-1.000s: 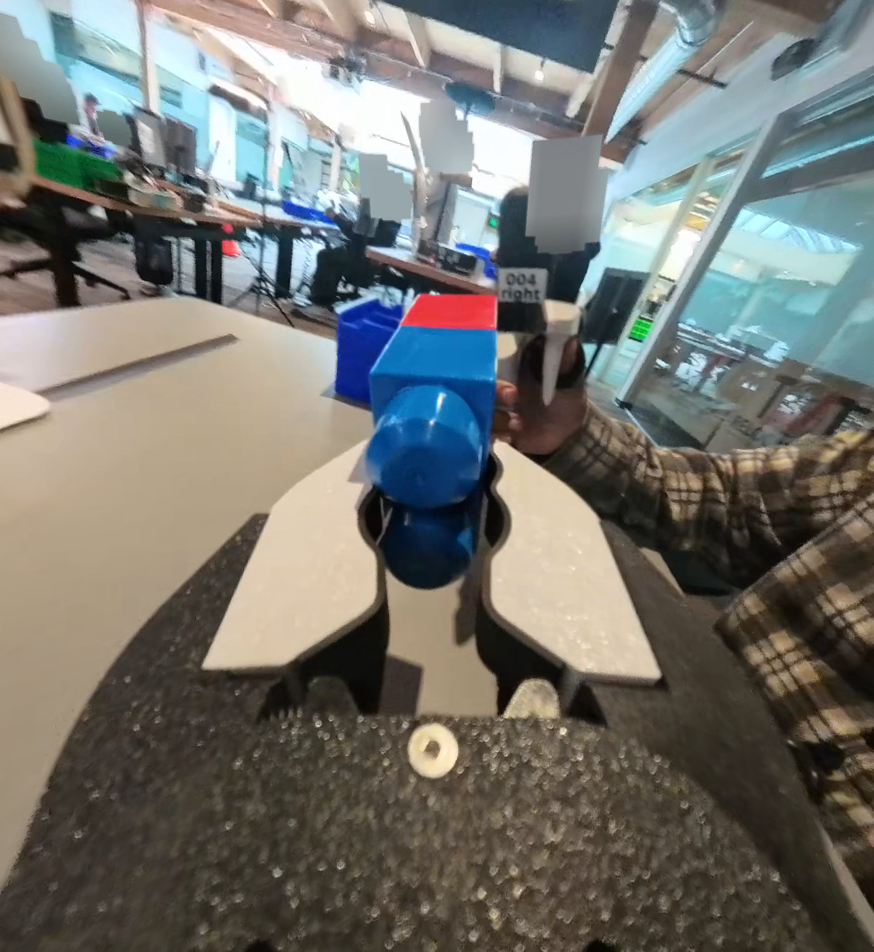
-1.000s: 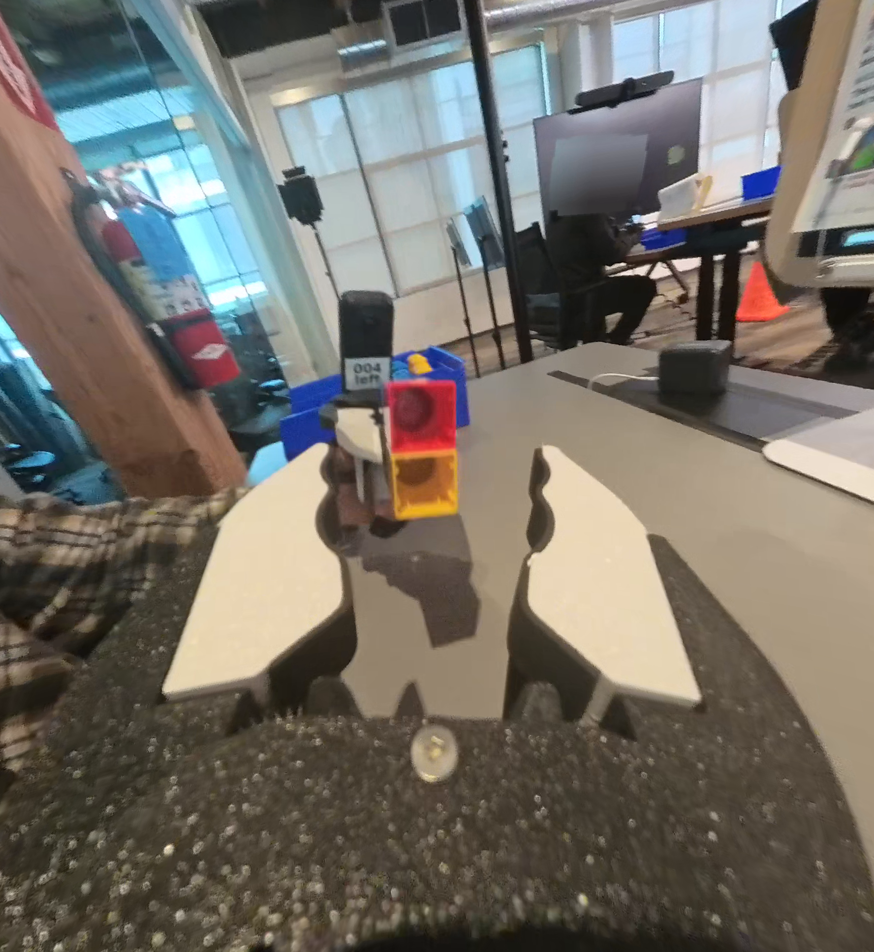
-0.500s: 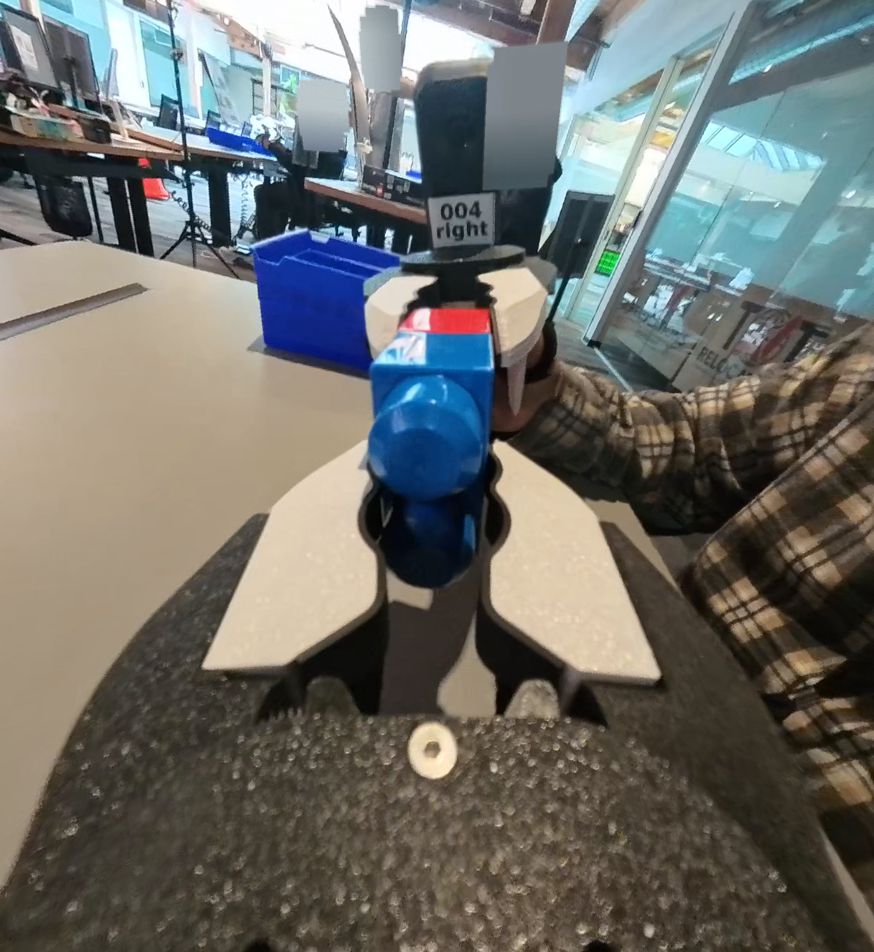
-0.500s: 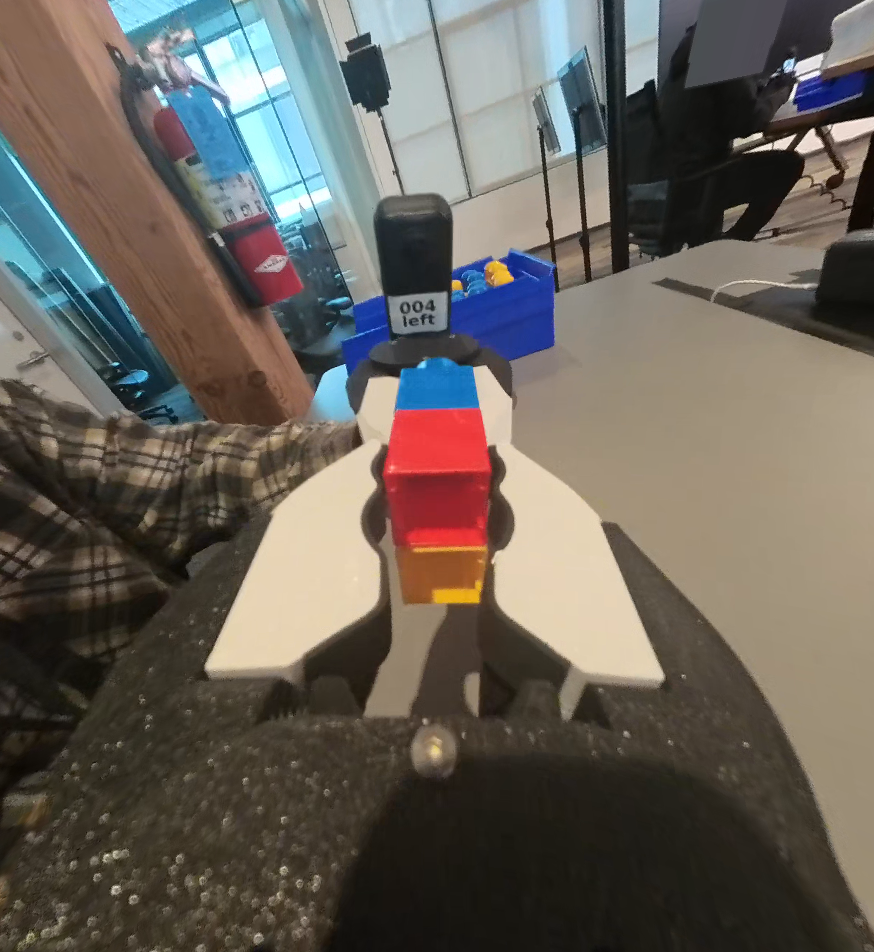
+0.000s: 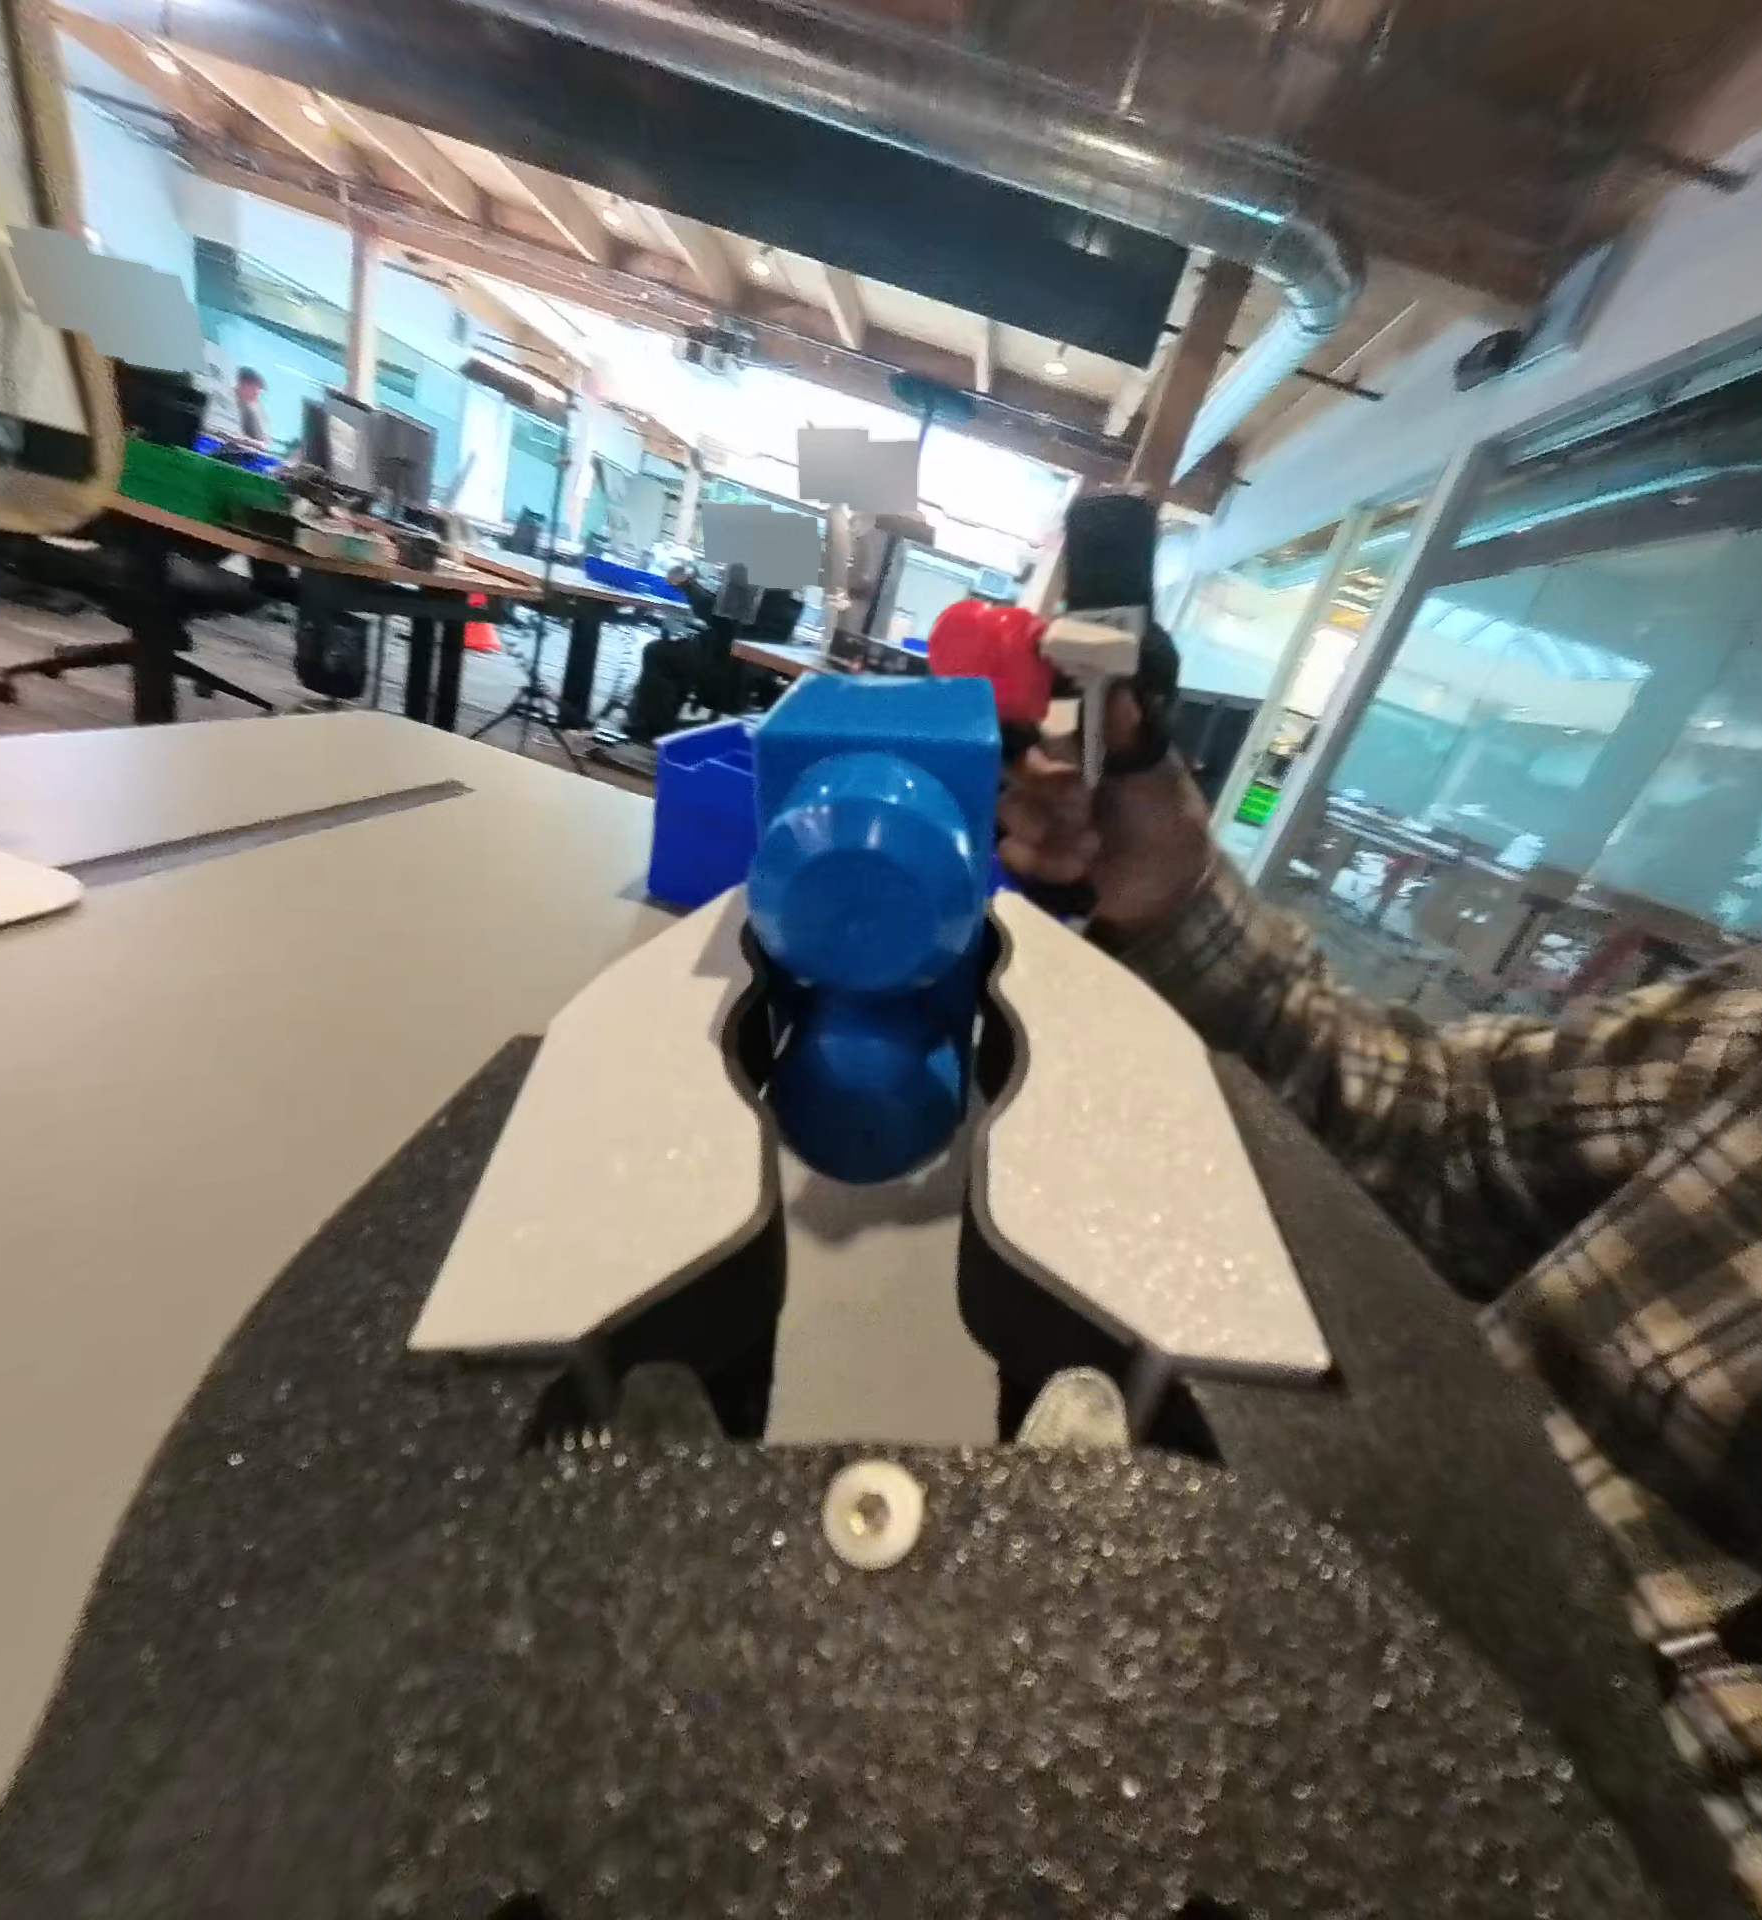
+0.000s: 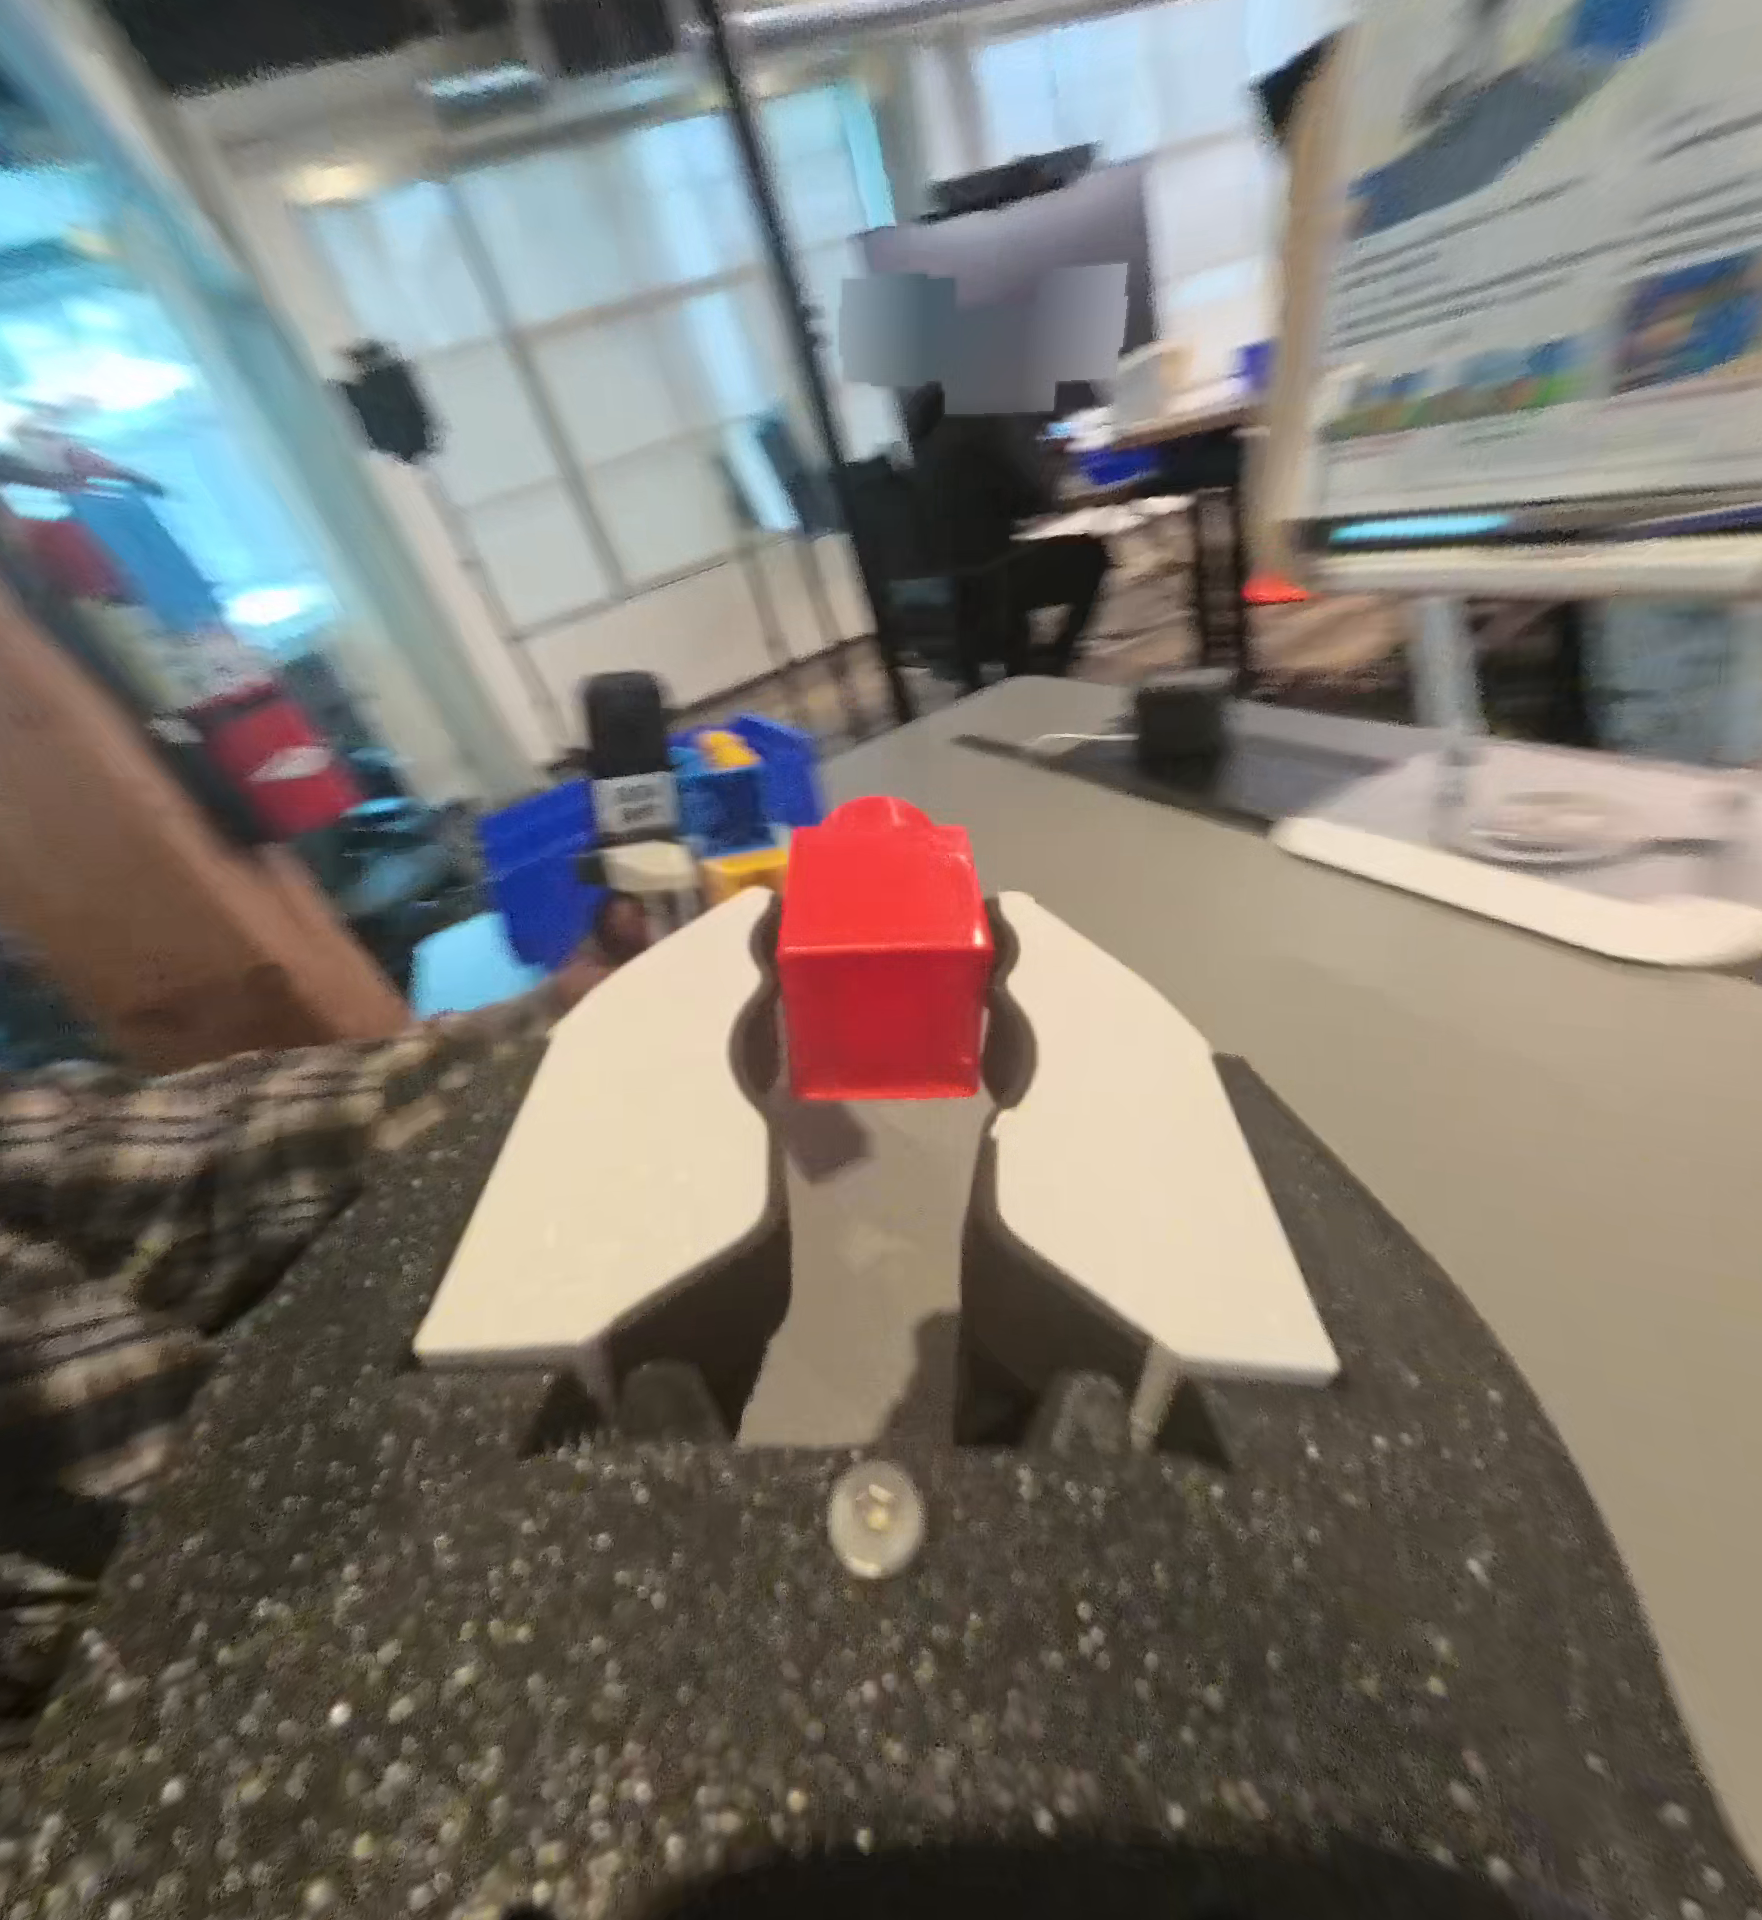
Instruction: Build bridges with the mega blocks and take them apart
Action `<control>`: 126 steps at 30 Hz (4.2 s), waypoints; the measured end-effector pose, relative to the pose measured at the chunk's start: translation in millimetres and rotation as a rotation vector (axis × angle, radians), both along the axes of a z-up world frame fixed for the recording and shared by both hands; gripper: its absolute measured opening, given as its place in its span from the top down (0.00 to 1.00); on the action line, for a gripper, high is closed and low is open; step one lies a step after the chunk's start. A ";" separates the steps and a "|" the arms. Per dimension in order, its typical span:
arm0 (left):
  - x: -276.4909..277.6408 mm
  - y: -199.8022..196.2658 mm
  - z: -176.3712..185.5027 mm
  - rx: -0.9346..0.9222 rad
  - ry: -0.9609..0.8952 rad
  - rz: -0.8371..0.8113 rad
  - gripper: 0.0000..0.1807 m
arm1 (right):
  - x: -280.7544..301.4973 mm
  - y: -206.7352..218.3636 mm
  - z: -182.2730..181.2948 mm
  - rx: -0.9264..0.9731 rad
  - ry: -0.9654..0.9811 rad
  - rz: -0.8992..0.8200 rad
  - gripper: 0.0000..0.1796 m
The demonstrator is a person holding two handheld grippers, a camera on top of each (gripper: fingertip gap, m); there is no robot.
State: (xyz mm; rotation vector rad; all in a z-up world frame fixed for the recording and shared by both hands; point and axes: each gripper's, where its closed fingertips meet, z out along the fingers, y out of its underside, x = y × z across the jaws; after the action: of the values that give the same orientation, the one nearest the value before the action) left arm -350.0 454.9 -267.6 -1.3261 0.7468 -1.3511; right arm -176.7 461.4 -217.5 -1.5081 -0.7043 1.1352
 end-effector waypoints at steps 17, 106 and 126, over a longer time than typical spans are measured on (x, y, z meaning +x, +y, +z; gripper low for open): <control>27.4 -9.2 -19.6 0.011 0.113 -0.035 0.80 | 272.1 -4.1 -103.2 -0.348 -0.510 -0.737 0.68; 48.7 -21.6 -30.4 0.041 0.276 -0.061 0.52 | 142.7 98.6 21.0 -0.016 -0.790 -0.518 0.80; 53.9 -23.8 -50.5 0.010 0.353 -0.108 0.57 | 242.1 112.8 -18.7 -0.185 -0.562 -0.691 0.60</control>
State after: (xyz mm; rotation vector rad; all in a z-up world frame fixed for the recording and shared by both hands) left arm -296.1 431.2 -318.1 -1.5562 1.0748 -1.2068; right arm 65.5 574.2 -236.2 -2.0393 -0.3783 0.2521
